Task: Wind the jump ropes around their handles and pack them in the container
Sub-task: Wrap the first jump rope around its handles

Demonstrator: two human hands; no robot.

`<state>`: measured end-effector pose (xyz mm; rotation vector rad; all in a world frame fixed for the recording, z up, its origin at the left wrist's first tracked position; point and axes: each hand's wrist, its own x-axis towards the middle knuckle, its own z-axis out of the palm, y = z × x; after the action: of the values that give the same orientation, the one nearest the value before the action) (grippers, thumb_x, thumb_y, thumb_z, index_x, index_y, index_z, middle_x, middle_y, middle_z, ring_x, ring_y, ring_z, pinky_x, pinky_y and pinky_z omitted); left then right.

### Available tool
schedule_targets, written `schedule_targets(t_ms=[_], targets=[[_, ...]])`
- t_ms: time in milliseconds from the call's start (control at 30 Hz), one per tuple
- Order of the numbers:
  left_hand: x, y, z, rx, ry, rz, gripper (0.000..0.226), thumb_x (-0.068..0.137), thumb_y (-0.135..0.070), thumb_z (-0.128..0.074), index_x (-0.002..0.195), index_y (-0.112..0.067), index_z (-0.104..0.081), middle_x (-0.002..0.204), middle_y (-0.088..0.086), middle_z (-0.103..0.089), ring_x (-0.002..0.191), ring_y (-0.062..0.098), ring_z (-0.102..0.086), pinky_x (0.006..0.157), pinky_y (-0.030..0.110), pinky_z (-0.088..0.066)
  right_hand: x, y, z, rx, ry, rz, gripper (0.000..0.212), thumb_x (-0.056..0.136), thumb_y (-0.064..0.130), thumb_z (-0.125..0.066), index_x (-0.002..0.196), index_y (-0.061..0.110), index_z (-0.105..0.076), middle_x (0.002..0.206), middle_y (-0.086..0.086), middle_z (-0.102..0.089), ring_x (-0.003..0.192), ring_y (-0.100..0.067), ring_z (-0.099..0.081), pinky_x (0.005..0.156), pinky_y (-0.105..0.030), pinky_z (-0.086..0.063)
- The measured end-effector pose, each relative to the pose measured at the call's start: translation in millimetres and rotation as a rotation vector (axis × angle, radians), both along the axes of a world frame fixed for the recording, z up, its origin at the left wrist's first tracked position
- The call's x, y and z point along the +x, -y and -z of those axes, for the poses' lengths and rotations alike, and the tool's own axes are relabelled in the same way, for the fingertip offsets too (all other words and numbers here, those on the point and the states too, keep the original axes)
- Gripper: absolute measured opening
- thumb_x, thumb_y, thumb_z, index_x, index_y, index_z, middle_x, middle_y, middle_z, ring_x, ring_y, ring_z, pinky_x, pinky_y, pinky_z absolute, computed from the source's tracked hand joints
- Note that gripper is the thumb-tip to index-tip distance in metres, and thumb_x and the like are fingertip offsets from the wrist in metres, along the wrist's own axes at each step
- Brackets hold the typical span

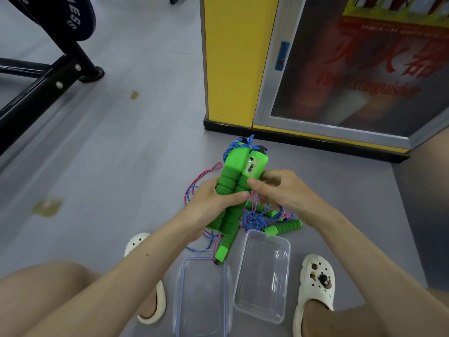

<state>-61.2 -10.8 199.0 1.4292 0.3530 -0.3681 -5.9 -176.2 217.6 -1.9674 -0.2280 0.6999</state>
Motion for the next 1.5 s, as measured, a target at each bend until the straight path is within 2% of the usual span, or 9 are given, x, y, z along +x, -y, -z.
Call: schedule_targets(t_ms=[133,333,467,567,700,800,967,1367,1500], targets=[[2.0,-7.5,-3.4,0.085,0.034,-0.150,0.011,0.083,-0.011,-0.072,0.089,-0.018,-0.065,0.075,-0.001,-0.068,0.067,0.012,-0.063,0.054,0.018,-0.053,5.6,8.5,14.7,-0.178,0.172,-0.032,0.009,0.085,0.015,-0.068,0.087,0.007,-0.071,0.061,0.000,-0.059,0.054,-0.011,-0.050,0.053,-0.026,-0.042],[2.6,-10.4,-25.2,0.240,0.471,-0.176,0.018,0.081,-0.005,-0.072,0.085,-0.018,-0.060,0.062,-0.013,-0.062,0.058,0.007,-0.054,0.055,0.019,-0.049,-2.8,4.3,-18.4,-0.041,1.323,0.415,0.008,0.088,0.009,-0.064,0.088,0.002,-0.068,0.074,0.000,-0.053,0.066,-0.008,-0.043,0.064,-0.014,-0.037],[-3.8,-7.5,-2.3,0.220,0.082,-0.194,0.012,0.082,-0.011,-0.073,0.082,-0.018,-0.063,0.072,-0.002,-0.066,0.064,0.013,-0.061,0.051,0.016,-0.050,-2.0,0.4,13.5,-0.470,0.354,-0.187,0.029,0.092,0.024,-0.060,0.072,0.003,-0.064,0.059,-0.004,-0.051,0.054,-0.013,-0.043,0.058,-0.024,-0.041],[0.0,-13.2,10.8,0.293,0.026,-0.270,0.012,0.082,-0.014,-0.074,0.081,-0.020,-0.063,0.072,0.000,-0.067,0.064,0.013,-0.063,0.050,0.018,-0.049,-3.9,-2.5,25.6,-0.481,0.287,-0.256,0.041,0.094,0.030,-0.056,0.059,0.008,-0.054,0.053,-0.003,-0.042,0.049,-0.013,-0.039,0.048,-0.021,-0.030],[4.3,-13.3,-3.1,0.406,0.321,-0.266,0.017,0.082,-0.016,-0.074,0.083,-0.027,-0.061,0.074,-0.009,-0.067,0.064,0.001,-0.061,0.062,0.019,-0.049,3.0,6.6,4.5,-0.370,0.944,0.169,0.024,0.094,0.025,-0.056,0.086,0.008,-0.071,0.071,-0.009,-0.063,0.061,-0.027,-0.058,0.056,-0.037,-0.050],[2.9,-8.0,-13.3,0.362,0.474,-0.324,0.020,0.082,-0.009,-0.073,0.083,-0.023,-0.058,0.072,-0.008,-0.064,0.060,0.000,-0.057,0.058,0.014,-0.046,-12.4,0.8,-4.3,-0.502,1.534,0.320,0.011,0.091,0.016,-0.064,0.090,0.009,-0.072,0.063,-0.005,-0.054,0.047,-0.018,-0.046,0.038,-0.025,-0.032],[-3.1,-11.4,20.7,0.523,0.079,-0.112,0.017,0.078,-0.023,-0.077,0.080,-0.026,-0.061,0.078,-0.002,-0.070,0.070,0.017,-0.066,0.068,0.029,-0.053,-6.4,7.2,20.2,-0.550,0.084,-0.242,0.028,0.092,0.023,-0.058,0.068,0.013,-0.068,0.059,-0.007,-0.052,0.057,-0.017,-0.048,0.054,-0.026,-0.034],[-2.3,-13.1,14.6,0.757,0.163,0.011,0.021,0.078,-0.035,-0.076,0.087,-0.032,-0.057,0.075,-0.011,-0.065,0.075,0.016,-0.064,0.071,0.033,-0.053,-7.3,7.2,7.3,-0.167,-0.086,-0.040,0.025,0.090,0.023,-0.063,0.115,0.021,-0.065,0.067,0.002,-0.060,0.052,-0.002,-0.051,0.050,-0.011,-0.039],[-0.3,-15.2,16.6,0.820,0.214,0.012,0.023,0.078,-0.038,-0.074,0.093,-0.029,-0.059,0.074,-0.011,-0.063,0.073,0.015,-0.061,0.066,0.032,-0.050,-3.8,5.0,11.0,-0.139,0.041,0.040,0.018,0.088,0.024,-0.066,0.097,0.012,-0.075,0.076,-0.003,-0.069,0.065,-0.014,-0.057,0.065,-0.025,-0.045]])
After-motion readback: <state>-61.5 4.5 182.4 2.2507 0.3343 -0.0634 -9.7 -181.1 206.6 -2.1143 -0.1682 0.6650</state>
